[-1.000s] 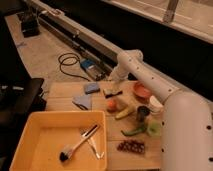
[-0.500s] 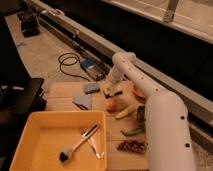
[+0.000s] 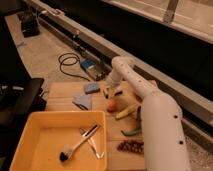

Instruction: Place eraser in red bowl

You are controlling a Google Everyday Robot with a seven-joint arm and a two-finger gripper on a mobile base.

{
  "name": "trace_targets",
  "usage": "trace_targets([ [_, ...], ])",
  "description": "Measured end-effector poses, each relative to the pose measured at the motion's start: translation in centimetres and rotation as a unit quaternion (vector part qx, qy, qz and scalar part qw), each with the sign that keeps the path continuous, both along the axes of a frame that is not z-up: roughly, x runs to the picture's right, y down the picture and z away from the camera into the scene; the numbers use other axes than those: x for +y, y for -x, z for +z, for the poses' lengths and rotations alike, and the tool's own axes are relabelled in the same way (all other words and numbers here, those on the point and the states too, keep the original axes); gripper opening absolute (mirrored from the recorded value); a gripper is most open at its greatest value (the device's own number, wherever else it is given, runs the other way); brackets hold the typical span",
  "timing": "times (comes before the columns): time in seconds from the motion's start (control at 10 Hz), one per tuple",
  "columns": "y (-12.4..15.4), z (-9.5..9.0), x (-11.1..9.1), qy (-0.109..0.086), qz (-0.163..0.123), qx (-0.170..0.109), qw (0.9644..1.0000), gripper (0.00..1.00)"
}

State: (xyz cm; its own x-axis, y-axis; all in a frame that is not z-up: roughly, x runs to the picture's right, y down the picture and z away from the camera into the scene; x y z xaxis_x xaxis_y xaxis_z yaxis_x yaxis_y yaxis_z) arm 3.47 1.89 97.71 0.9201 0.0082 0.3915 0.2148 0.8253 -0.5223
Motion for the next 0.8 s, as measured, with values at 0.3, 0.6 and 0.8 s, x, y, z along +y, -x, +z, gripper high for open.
trace_targets([
  [0.3,0.2,-0.2,0.2,-0.005,0.011,0.001,0.9999,0.29],
  [0.6,-1.0,-2.6,-1.5,-0.040,0.032,0.021,0.9985,0.01],
  [0.8,-1.7,-4.9,-3.6,-0.071,0.039,0.038,0.9960,0.00],
])
